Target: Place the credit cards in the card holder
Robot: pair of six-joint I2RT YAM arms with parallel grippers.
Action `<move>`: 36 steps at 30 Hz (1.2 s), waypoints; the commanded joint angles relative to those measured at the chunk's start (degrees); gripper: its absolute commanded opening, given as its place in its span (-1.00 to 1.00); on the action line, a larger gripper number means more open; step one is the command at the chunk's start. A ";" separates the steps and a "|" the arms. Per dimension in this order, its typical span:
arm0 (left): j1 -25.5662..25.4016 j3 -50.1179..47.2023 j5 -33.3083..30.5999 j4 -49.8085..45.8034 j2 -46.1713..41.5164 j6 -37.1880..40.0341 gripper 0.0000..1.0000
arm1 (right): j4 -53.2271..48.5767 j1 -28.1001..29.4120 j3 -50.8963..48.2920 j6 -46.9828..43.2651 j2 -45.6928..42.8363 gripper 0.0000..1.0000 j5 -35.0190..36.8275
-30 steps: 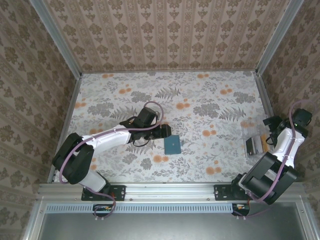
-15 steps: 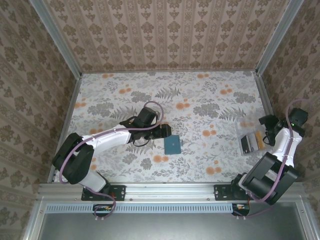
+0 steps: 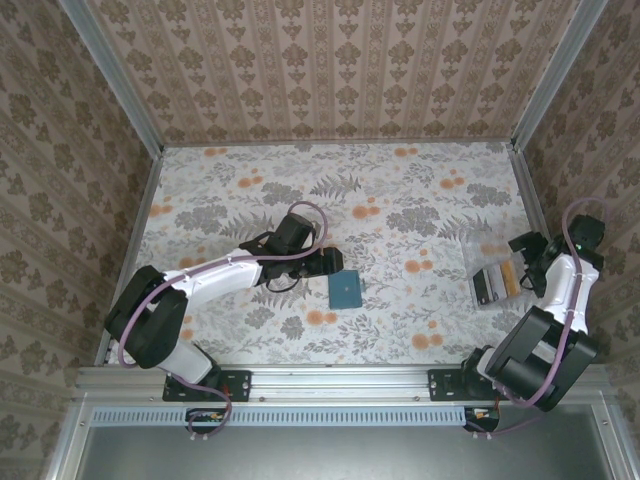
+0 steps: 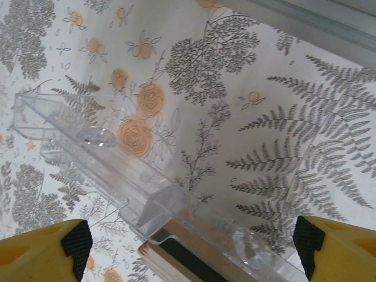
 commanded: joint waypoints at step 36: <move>0.50 -0.74 -0.66 0.14 -1.77 -0.11 0.57 | 10.80 30.03 6.55 2.98 16.32 0.57 -16.47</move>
